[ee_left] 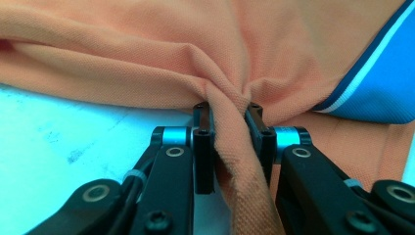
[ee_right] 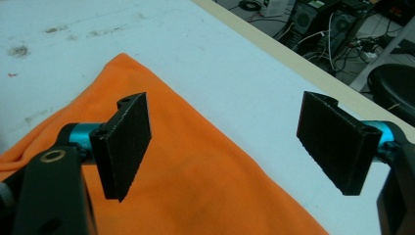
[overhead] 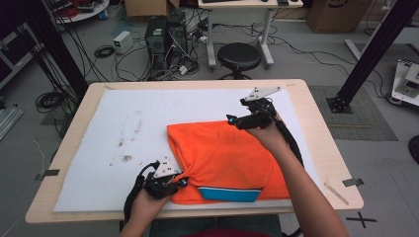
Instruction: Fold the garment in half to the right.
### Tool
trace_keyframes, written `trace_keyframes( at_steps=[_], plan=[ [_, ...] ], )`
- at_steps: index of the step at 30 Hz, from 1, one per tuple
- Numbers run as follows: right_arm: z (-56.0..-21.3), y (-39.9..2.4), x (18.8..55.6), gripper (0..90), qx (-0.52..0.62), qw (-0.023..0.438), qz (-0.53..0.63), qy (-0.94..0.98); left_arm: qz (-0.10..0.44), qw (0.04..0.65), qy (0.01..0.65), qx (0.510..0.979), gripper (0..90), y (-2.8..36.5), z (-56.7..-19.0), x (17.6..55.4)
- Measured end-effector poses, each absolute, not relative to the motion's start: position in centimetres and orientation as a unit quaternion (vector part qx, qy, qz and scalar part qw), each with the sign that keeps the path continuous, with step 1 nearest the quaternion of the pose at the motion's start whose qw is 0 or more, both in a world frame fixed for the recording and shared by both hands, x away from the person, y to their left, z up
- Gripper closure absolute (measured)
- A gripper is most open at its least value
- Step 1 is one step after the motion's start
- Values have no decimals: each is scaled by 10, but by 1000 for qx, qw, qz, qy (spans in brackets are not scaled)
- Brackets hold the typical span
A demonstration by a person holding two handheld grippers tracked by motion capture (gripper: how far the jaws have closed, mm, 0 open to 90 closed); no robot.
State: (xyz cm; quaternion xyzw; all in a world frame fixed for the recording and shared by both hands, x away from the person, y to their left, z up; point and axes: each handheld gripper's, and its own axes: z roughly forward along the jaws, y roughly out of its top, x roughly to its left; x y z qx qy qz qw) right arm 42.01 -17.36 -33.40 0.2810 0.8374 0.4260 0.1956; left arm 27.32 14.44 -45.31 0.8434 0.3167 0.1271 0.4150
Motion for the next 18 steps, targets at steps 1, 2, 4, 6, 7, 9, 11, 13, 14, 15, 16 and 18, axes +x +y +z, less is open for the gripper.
trace_keyframes(
  at_steps=[1,2,4,6,7,9,11,13,14,15,16,18],
  plan=[
    [-334,-172,422,210,279,195,426,838,128,415,317,843,766,144,-453,273],
    [-334,-169,424,210,279,191,425,840,128,415,317,843,766,144,-453,273],
    [-334,-164,427,210,277,186,424,842,129,415,317,843,765,144,-453,273],
    [-334,-159,431,210,275,178,426,843,128,415,317,843,765,144,-453,273],
    [-334,-156,433,210,274,175,424,845,127,416,317,843,765,144,-453,273],
    [-335,-149,436,210,271,172,419,850,127,415,317,843,766,144,-453,273],
    [-335,-141,440,210,267,165,415,854,128,415,317,843,765,144,-453,273],
    [-335,-133,443,210,261,161,416,856,128,415,317,843,765,144,-453,273],
    [-336,-129,444,210,263,157,416,856,127,415,317,844,766,144,-453,273],
    [-337,-126,446,210,261,153,416,858,126,415,317,843,766,145,-453,273],
    [-338,-122,448,210,262,149,413,860,126,416,318,843,766,144,-453,273],
    [-341,-116,452,210,259,146,410,862,126,414,317,844,766,145,-453,273]
  ],
)
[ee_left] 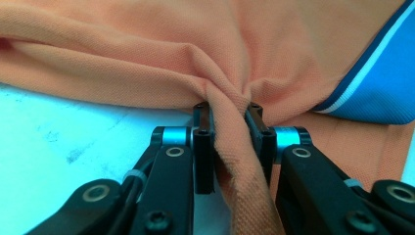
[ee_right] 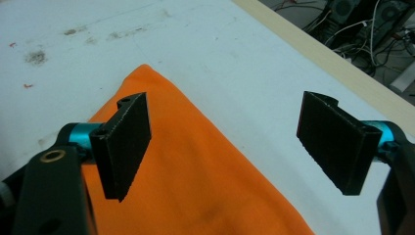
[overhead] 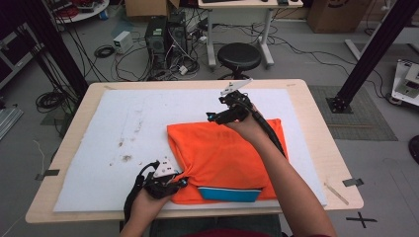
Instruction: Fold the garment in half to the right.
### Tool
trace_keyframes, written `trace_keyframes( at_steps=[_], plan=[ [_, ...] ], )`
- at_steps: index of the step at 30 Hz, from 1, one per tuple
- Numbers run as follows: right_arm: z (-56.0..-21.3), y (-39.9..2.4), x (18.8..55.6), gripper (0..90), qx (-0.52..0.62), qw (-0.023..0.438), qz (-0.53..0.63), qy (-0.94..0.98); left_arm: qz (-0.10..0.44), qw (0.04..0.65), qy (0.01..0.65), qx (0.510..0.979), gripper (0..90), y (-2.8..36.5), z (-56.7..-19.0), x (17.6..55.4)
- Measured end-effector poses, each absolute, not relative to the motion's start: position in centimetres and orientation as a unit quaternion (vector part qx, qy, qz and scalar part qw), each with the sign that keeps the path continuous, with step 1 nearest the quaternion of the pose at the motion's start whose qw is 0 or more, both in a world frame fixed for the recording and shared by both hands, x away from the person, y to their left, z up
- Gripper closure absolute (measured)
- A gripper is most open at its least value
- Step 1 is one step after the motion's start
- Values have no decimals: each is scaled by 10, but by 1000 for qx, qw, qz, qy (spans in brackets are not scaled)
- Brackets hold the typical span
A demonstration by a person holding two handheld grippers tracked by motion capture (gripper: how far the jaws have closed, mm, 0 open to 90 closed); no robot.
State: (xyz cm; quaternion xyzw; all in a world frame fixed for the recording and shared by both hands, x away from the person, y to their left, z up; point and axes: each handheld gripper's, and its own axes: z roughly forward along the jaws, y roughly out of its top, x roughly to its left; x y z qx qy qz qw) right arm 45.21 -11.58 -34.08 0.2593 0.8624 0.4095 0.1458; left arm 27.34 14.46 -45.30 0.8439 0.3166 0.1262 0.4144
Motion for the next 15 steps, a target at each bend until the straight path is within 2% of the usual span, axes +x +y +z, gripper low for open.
trace_keyframes(
  at_steps=[15],
  plan=[
    [-368,-73,477,210,247,103,396,878,125,415,318,843,767,145,-453,274]
  ],
)
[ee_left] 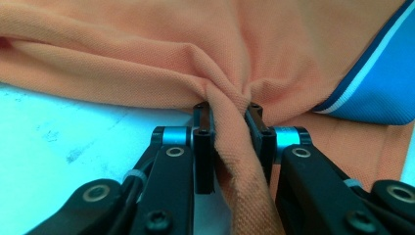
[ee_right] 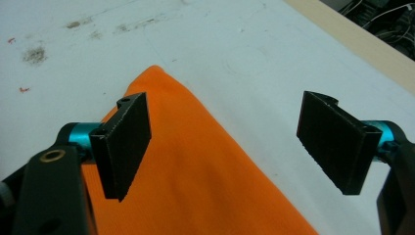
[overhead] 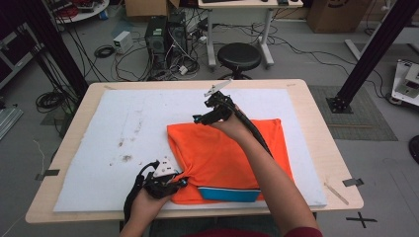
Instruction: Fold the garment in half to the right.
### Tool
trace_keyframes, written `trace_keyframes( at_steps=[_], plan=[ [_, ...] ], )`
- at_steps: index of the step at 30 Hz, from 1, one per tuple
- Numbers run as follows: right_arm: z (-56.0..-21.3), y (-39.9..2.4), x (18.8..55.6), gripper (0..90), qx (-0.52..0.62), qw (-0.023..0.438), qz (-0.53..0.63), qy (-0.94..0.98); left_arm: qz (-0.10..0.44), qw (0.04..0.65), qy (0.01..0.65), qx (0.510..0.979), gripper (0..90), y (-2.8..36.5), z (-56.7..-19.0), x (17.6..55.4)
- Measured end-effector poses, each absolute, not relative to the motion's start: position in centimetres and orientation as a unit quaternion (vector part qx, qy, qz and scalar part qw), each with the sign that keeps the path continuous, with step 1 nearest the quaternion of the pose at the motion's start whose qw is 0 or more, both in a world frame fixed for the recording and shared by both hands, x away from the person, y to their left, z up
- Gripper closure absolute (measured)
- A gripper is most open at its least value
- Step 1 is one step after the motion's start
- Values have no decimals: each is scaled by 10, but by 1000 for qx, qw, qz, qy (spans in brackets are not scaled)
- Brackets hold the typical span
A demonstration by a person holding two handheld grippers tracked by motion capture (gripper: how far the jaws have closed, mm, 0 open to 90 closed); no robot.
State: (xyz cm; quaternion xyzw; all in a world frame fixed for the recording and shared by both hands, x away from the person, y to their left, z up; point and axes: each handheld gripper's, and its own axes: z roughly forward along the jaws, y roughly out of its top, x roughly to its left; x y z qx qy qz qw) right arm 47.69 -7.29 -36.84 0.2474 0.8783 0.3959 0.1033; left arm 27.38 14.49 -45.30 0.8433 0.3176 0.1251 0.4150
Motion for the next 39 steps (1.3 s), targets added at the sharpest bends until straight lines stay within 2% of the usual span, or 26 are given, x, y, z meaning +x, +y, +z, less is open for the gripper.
trace_keyframes(
  at_steps=[30,32,34,39],
  plan=[
    [-431,16,492,218,227,45,355,906,124,415,317,844,767,145,-453,274],
    [-436,23,492,274,225,43,347,910,125,415,318,843,767,145,-453,274],
    [-441,29,493,281,223,45,336,914,124,415,318,843,767,145,-453,274],
    [-442,33,495,501,222,21,347,911,123,415,318,843,768,145,-453,274]
  ],
)
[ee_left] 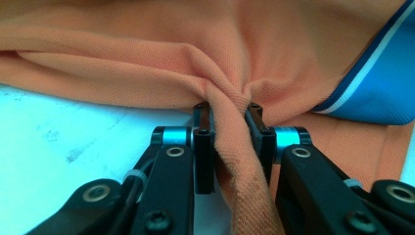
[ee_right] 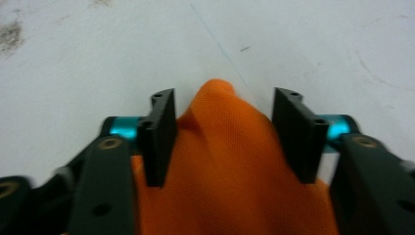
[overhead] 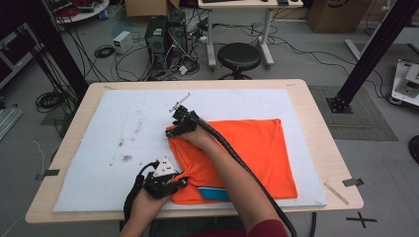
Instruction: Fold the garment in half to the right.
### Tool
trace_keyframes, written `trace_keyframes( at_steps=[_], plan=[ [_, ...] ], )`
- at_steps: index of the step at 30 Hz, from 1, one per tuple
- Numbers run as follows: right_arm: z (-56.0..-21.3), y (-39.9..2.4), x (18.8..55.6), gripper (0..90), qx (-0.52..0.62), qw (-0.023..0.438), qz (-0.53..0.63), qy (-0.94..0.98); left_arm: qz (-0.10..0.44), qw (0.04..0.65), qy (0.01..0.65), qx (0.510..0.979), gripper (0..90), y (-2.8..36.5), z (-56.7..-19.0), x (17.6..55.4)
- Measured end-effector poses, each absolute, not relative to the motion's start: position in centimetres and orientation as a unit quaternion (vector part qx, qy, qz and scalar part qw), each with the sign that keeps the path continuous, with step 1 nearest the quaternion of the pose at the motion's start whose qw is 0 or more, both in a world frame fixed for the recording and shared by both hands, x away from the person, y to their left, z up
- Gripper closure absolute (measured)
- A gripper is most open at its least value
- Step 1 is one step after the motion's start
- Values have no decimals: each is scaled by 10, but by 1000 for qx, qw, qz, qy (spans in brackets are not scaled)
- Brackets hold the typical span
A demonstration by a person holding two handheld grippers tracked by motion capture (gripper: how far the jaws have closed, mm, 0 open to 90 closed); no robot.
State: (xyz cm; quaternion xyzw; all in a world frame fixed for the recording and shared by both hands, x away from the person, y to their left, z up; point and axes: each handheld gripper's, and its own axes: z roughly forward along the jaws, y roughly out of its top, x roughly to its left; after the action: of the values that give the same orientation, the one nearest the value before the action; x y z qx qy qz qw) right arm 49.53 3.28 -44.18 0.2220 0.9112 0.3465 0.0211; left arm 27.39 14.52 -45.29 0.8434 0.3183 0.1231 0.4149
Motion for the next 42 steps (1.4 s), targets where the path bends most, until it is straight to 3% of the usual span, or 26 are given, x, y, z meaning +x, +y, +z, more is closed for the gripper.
trace_keyframes(
  at_steps=[5,9,27,32,38,42],
  plan=[
    [-440,33,494,783,232,32,336,912,129,414,316,844,769,144,-453,273],
    [-438,33,494,860,241,29,330,912,129,413,316,844,769,144,-453,273],
    [-419,38,492,875,229,54,358,903,118,424,334,834,787,153,-450,272],
    [-405,39,486,874,224,61,384,894,100,452,344,817,796,169,-433,270],
    [-382,40,479,873,215,72,414,882,120,416,350,831,797,178,-418,264],
    [-369,35,476,873,210,79,425,877,120,429,342,827,797,178,-408,262]
  ],
)
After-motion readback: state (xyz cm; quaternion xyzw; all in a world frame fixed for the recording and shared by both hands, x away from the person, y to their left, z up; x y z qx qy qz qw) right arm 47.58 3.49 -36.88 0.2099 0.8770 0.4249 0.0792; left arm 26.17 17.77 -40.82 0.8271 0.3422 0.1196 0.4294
